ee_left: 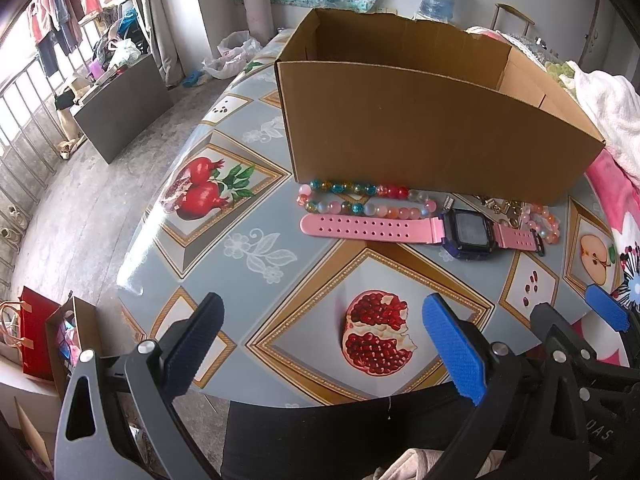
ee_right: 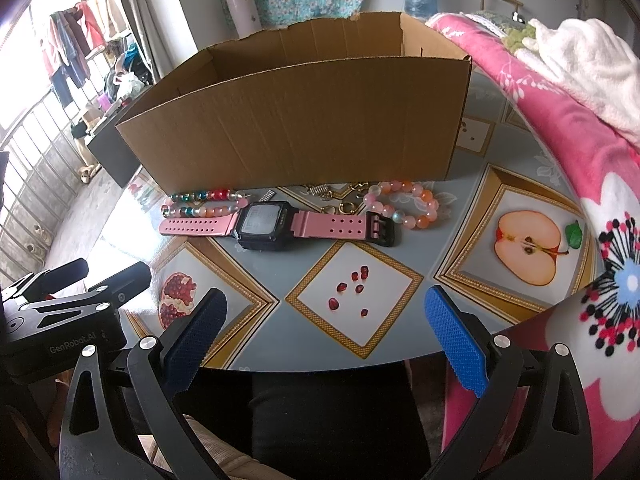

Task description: Organize jewelry

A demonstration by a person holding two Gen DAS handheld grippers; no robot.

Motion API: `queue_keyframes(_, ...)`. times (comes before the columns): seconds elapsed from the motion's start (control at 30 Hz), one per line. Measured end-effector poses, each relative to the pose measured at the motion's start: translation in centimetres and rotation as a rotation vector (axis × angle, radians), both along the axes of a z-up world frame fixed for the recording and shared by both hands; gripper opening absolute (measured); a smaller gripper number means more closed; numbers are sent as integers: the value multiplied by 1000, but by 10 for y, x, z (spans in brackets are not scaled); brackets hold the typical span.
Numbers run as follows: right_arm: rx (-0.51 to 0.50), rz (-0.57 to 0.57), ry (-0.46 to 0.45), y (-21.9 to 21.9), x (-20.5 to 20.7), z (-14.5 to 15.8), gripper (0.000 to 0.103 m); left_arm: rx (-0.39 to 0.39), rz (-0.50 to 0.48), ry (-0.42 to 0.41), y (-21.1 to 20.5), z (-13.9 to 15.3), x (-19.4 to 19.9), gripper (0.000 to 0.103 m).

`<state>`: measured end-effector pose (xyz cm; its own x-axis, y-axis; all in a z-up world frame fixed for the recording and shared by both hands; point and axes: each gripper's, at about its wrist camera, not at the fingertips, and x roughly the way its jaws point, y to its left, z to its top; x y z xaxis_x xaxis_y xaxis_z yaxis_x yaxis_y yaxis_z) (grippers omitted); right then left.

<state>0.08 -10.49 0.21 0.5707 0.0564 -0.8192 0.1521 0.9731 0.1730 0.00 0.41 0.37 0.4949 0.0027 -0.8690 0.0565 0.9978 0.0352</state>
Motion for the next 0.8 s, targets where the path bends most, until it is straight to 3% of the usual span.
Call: queue_keyframes(0.8, -5, -2, -7, -2, 1, -5, 95, 11, 9, -20, 1, 5, -2, 98)
